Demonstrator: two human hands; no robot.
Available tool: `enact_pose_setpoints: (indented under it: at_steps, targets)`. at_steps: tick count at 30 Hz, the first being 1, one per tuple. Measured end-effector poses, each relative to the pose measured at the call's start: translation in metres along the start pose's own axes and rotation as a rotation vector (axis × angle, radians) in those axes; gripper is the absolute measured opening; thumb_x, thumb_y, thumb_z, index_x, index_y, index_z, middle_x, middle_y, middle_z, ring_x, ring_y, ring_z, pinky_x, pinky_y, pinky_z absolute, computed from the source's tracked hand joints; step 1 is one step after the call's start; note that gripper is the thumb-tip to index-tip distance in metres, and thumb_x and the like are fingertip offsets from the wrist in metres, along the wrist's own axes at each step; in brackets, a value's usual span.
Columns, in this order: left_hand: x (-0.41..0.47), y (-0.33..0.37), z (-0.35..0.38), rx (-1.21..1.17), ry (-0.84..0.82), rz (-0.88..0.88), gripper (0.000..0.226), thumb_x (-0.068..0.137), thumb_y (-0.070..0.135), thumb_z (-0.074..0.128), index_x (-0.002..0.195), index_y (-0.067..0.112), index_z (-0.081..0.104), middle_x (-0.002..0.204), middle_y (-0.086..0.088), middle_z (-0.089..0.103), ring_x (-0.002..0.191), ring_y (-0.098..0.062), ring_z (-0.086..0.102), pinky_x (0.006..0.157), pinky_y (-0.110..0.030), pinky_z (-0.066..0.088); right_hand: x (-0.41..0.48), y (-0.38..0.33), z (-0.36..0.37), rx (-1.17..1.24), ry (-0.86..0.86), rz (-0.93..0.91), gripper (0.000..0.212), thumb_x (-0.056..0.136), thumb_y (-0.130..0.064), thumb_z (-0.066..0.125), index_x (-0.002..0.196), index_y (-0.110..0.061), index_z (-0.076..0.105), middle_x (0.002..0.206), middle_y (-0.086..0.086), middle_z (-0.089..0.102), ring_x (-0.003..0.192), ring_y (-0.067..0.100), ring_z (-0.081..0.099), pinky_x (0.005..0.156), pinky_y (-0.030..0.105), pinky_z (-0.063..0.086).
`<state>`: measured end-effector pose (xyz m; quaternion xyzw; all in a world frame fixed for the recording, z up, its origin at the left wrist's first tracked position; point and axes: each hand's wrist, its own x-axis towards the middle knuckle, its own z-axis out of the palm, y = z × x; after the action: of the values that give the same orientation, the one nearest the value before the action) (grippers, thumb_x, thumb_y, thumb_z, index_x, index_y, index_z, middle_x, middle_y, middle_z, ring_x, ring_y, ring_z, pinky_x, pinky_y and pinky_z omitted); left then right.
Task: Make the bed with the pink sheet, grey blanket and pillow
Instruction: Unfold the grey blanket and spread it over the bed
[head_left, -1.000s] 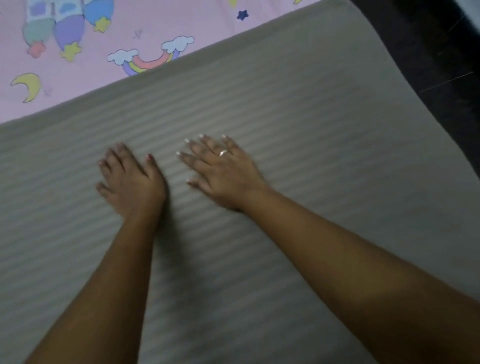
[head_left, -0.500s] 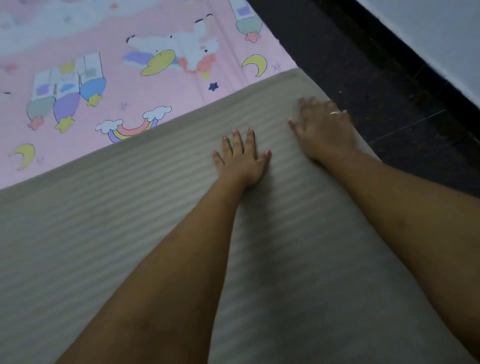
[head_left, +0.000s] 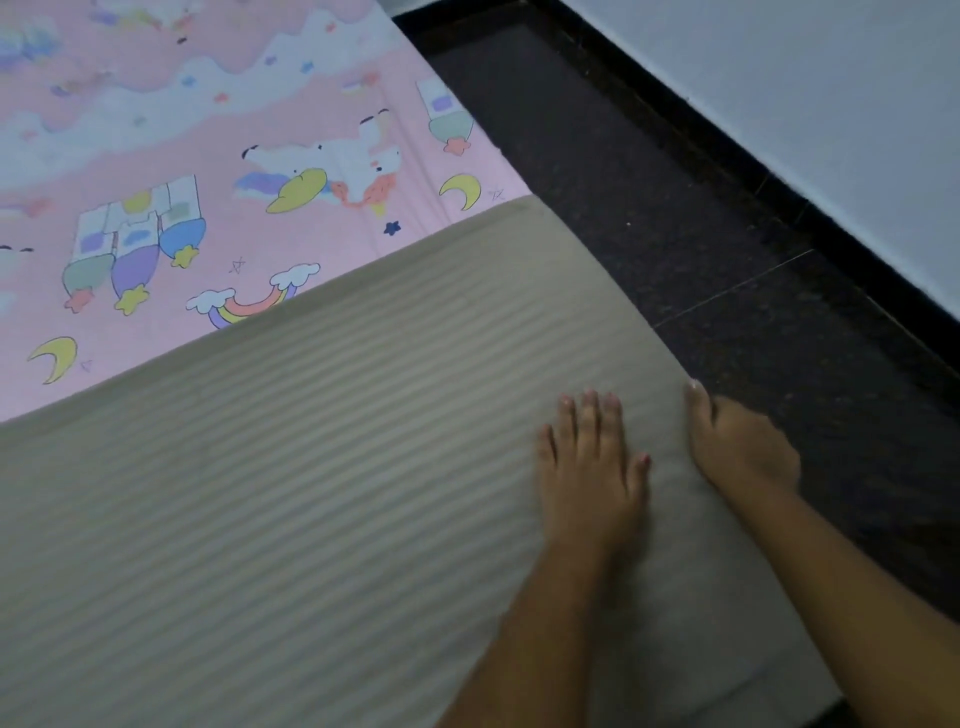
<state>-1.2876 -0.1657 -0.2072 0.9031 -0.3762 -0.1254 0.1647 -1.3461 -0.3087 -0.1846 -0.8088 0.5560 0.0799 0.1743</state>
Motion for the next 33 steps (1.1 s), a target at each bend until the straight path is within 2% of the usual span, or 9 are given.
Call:
enact_pose_setpoints:
  at_steps: [4, 9, 12, 13, 15, 18, 21, 27, 33]
  targets:
    - [-0.069, 0.051, 0.027, -0.023, -0.120, 0.113, 0.058, 0.094, 0.054, 0.002, 0.147, 0.031, 0.002, 0.154, 0.000, -0.007, 0.143, -0.022, -0.019, 0.112, -0.044, -0.002, -0.047, 0.065, -0.003, 0.012, -0.023, 0.071, 0.080, 0.091, -0.067, 0.010, 0.115, -0.013, 0.063, 0.114, 0.020, 0.063, 0.105, 0.036, 0.059, 0.085, 0.040, 0.044]
    - [-0.149, 0.096, 0.018, -0.035, -0.385, 0.285, 0.073, 0.080, 0.061, 0.034, 0.147, 0.034, 0.022, 0.145, 0.005, 0.044, 0.133, -0.020, 0.039, 0.104, -0.045, 0.035, -0.101, 0.116, -0.006, 0.083, -0.105, 0.044, 0.067, 0.098, -0.053, 0.016, 0.118, -0.010, 0.062, 0.113, 0.021, 0.064, 0.107, 0.037, 0.059, 0.092, 0.041, 0.043]
    - [-0.173, 0.102, -0.004, -0.363, -0.452, 0.255, 0.056, 0.092, 0.039, 0.046, 0.145, 0.029, 0.030, 0.149, 0.001, 0.037, 0.139, -0.015, 0.029, 0.115, -0.035, 0.021, -0.108, 0.125, -0.021, -0.326, -0.145, -0.097, 0.067, 0.097, -0.053, 0.004, 0.113, -0.028, 0.064, 0.112, 0.000, 0.068, 0.120, 0.021, 0.053, 0.112, 0.046, 0.020]
    - [-0.173, 0.100, -0.011, -0.555, -0.450, 0.155, 0.047, 0.093, 0.035, 0.047, 0.139, 0.029, 0.040, 0.144, 0.000, 0.044, 0.135, -0.013, 0.036, 0.113, -0.030, 0.026, -0.104, 0.125, -0.028, -0.409, -0.158, -0.122, 0.067, 0.097, -0.053, 0.003, 0.113, -0.032, 0.065, 0.114, -0.005, 0.068, 0.126, 0.017, 0.048, 0.114, 0.049, 0.009]
    - [-0.162, 0.098, -0.020, -0.736, -0.264, -0.046, 0.029, 0.094, 0.032, 0.046, 0.120, 0.032, 0.058, 0.123, 0.004, 0.062, 0.117, -0.012, 0.055, 0.100, -0.027, 0.042, -0.091, 0.124, -0.040, -0.408, -0.135, -0.141, 0.065, 0.098, -0.053, 0.005, 0.114, -0.034, 0.065, 0.118, -0.008, 0.066, 0.129, 0.016, 0.045, 0.115, 0.049, 0.003]
    - [-0.131, 0.096, -0.030, -0.893, -0.003, -0.215, 0.019, 0.091, 0.030, 0.046, 0.091, 0.044, 0.058, 0.091, 0.012, 0.069, 0.086, -0.010, 0.065, 0.082, -0.032, 0.052, -0.065, 0.124, -0.049, -0.204, -0.104, -0.131, 0.062, 0.099, -0.052, 0.009, 0.118, -0.028, 0.063, 0.124, 0.002, 0.063, 0.123, 0.023, 0.051, 0.111, 0.043, 0.022]
    - [-0.089, 0.100, -0.034, -0.980, 0.128, -0.315, 0.020, 0.092, 0.023, 0.046, 0.085, 0.036, 0.060, 0.073, 0.016, 0.065, 0.069, -0.012, 0.062, 0.070, -0.038, 0.054, -0.034, 0.126, -0.047, -0.022, -0.131, -0.182, 0.055, 0.100, -0.050, 0.017, 0.124, -0.023, 0.059, 0.127, 0.008, 0.062, 0.117, 0.029, 0.055, 0.096, 0.038, 0.038]
    - [-0.015, 0.146, -0.022, -1.036, 0.323, -0.515, 0.023, 0.095, 0.003, 0.047, 0.088, 0.021, 0.061, 0.074, 0.005, 0.065, 0.068, -0.010, 0.060, 0.070, -0.032, 0.051, 0.026, 0.146, -0.048, 0.252, -0.419, -0.319, 0.044, 0.099, -0.043, 0.035, 0.129, -0.020, 0.058, 0.135, 0.005, 0.057, 0.124, 0.024, 0.051, 0.105, 0.036, 0.039]
    - [0.039, 0.206, -0.015, -1.058, 0.295, -0.550, 0.024, 0.095, 0.003, 0.047, 0.092, 0.024, 0.059, 0.086, 0.001, 0.066, 0.073, -0.003, 0.059, 0.067, -0.019, 0.048, 0.090, 0.144, -0.101, 0.289, -0.411, -0.415, 0.041, 0.101, -0.037, 0.036, 0.131, -0.017, 0.055, 0.131, 0.005, 0.058, 0.122, 0.024, 0.051, 0.104, 0.036, 0.039]
